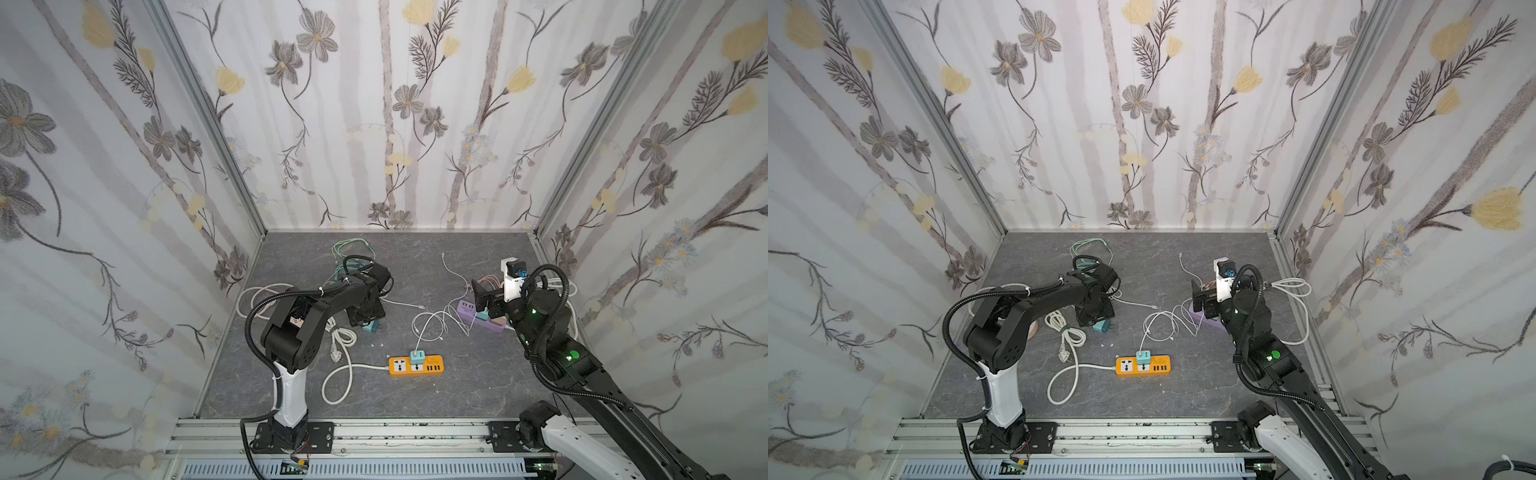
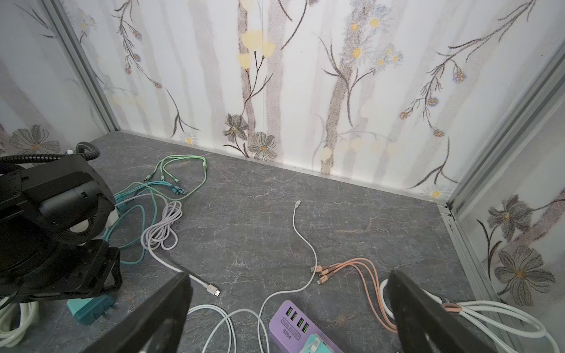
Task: Insert the plug
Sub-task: 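Lower the left gripper onto a second teal charger while the right withdraws, then close the left gripper on the teal charger with white cable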
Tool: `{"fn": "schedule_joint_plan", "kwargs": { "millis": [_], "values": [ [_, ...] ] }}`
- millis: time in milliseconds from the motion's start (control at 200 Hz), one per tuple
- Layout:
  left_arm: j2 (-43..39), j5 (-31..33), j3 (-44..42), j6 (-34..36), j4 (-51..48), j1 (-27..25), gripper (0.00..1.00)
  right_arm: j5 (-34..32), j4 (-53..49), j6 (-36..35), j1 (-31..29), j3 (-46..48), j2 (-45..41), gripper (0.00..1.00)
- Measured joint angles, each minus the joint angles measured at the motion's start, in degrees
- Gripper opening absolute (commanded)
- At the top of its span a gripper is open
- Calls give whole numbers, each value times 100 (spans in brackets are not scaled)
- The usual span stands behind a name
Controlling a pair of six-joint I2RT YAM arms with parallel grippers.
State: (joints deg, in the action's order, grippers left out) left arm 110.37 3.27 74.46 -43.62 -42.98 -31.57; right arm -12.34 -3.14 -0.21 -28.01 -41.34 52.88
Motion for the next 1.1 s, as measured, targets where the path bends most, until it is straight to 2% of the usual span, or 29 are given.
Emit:
{"fn": "schedule_joint_plan", "kwargs": {
  "millis": [245,630,725,894,1099],
  "values": [
    [-221,118,-188,608,-636,-236,70,61,-15,13,0,-66,245,99],
    [-76,144,-249,785,-756,-638,63,214,-20,13,0,-282,645,99],
    [-2,149,-173,894,-824,-619,72,214,-22,9,0,-308,669,99],
    [-39,118,-240,905,-850,-535,76,219,-162,-31,0,-356,667,99],
    [-326,96,-557,870,-577,-468,89,310,-227,-33,0,-356,693,99]
  ]
}}
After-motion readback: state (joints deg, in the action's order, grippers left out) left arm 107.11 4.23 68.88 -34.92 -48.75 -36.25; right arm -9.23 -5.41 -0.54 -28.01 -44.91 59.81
